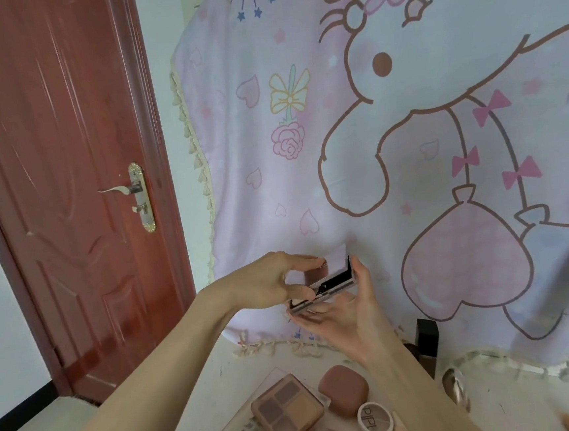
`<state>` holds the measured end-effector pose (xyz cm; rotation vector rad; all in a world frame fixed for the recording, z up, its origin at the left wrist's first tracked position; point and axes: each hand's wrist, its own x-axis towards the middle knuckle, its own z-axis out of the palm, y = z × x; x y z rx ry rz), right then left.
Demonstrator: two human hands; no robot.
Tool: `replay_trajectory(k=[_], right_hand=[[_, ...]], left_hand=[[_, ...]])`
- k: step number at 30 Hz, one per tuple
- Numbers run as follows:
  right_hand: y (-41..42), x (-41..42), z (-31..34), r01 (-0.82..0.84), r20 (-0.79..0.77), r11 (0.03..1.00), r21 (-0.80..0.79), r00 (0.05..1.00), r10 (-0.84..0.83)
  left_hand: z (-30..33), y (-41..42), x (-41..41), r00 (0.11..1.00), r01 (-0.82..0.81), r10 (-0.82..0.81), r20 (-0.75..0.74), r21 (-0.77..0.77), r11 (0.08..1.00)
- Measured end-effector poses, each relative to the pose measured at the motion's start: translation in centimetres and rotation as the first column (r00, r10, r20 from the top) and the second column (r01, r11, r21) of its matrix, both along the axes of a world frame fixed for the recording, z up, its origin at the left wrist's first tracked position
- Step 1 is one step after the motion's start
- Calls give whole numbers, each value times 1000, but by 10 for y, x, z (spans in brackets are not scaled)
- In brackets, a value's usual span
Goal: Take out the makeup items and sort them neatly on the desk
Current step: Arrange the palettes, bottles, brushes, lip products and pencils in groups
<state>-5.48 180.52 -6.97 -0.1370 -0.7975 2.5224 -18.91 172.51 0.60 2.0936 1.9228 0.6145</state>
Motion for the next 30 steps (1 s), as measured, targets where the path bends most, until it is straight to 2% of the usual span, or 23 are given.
replay_trajectory(k=[5, 8, 11, 15, 19, 22, 26, 30], right_hand=[[1, -4, -8, -28, -62, 997, -67, 998, 24], [3, -6, -12, -62, -86, 996, -64, 995, 56], [-1, -10, -14, -58, -66, 997, -49, 996, 54], [-3, -22, -18, 28, 80, 998, -51, 997, -23], [-7, -38, -30, 17, 237, 998, -60, 972, -2], [-8, -53, -38, 11, 298, 995, -95, 954, 18], [-2, -73, -49, -24, 396, 999, -48, 917, 42], [6, -99, -60, -78, 482, 997, -19, 873, 78]], left_hand=[[2, 2, -5, 997, 29, -27, 67, -36, 999], [5, 4, -12, 985, -22, 9, 173, 75, 997], [4, 9, -27, 951, -162, 109, 288, 165, 973], [-7, 14, -52, 939, -287, 240, 247, 172, 942], [-26, 18, -73, 915, -349, 306, 262, 133, 928], [-38, 20, -87, 889, -395, 347, 299, 119, 911], [-53, 24, -109, 839, -468, 416, 351, 74, 881], [-72, 31, -131, 810, -542, 497, 311, 70, 838]])
